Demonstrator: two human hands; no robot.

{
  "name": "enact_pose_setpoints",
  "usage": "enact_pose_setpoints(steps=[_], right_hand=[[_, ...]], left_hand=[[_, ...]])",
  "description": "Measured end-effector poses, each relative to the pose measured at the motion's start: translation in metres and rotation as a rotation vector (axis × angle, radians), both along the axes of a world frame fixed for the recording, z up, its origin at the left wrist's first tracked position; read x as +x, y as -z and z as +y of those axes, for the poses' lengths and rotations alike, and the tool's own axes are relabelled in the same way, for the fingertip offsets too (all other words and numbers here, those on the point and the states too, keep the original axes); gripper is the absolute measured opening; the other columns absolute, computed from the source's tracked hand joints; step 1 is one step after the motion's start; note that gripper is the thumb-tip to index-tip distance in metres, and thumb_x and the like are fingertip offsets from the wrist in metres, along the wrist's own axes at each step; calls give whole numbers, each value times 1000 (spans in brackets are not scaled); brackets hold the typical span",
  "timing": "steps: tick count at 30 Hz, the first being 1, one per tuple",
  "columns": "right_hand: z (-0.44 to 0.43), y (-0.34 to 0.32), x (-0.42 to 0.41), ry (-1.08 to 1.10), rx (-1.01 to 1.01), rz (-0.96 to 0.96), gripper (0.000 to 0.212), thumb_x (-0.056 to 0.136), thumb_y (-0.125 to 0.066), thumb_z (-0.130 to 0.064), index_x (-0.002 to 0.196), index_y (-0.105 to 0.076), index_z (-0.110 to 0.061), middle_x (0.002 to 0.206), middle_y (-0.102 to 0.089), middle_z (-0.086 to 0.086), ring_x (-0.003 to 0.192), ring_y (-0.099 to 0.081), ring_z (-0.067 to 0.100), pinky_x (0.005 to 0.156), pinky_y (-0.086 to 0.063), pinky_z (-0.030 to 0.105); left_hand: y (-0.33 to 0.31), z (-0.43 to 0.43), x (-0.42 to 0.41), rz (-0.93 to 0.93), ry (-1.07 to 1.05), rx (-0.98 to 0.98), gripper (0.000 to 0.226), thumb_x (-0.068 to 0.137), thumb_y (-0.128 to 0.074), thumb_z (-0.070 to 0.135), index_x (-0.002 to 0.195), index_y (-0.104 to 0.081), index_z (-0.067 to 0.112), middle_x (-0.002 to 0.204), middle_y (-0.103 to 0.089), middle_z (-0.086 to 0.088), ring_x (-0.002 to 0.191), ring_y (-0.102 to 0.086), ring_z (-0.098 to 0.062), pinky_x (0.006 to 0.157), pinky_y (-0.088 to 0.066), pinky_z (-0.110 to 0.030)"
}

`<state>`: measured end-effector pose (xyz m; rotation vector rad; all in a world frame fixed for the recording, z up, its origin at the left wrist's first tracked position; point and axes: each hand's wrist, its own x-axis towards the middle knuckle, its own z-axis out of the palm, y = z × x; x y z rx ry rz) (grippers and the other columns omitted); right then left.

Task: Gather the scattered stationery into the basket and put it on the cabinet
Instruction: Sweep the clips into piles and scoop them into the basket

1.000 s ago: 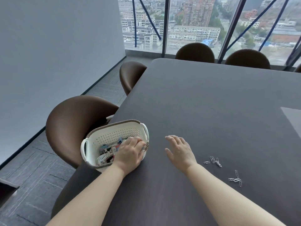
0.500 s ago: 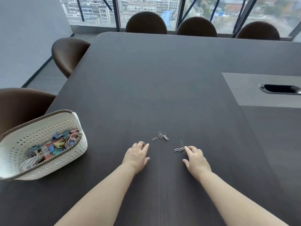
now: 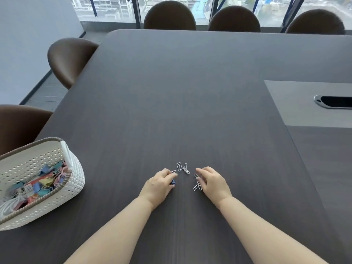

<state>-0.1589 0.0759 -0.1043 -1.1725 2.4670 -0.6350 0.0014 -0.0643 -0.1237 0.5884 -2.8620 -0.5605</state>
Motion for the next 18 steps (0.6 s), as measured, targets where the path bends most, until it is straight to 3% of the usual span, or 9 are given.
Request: enact_pose_setpoints(steps=[3,6,8,11,13,18], right_hand=[[3,11,-8,-70,68,275,67,66,-69,-56,115,-63,-11,110,-64,4,98,-62,24,79,-53,36],[15,21,-5,-104,159,401,83,61,-48,-76,114,-64,-13,111,-64,3,102,-50,20,78,-54,34],[17,27,-4,-116,74,381,76,65,-44,-71,110,-67,-14,105,-65,2,98,-43,17,76,-54,33],[10,30,-1,-145,-96,289,52,63,-77,-47,101,-70,-12,93,-66,4,87,-41,13,67,-56,27],[5,32,1,-117,-152,222,43,57,-86,-32,94,-72,-13,85,-65,2,81,-41,10,58,-54,23],[-1,31,3,-89,-229,168,13,68,-79,-18,79,-72,-17,73,-61,-1,65,-56,16,50,-50,22]], left_hand=[[6,-16,-8,-2,-24,-165,81,53,-84,43,121,-45,20,113,-45,4,92,-45,-14,65,-56,-25],[14,-26,-15,-3,21,-356,68,68,-63,55,124,-48,20,120,-50,3,95,-41,-17,69,-56,-29],[16,-28,-23,-45,72,-414,62,68,-58,57,119,-59,23,116,-61,3,90,-45,-17,64,-55,-26],[12,-31,-34,-75,153,-415,58,62,-75,54,111,-66,25,109,-66,6,76,-59,-18,59,-53,-23],[11,-32,-37,-36,197,-352,54,57,-83,46,103,-69,23,99,-67,4,68,-60,-19,57,-53,-22],[14,-24,-33,107,118,-236,23,61,-85,22,76,-68,18,74,-62,3,58,-56,-17,49,-51,-22]])
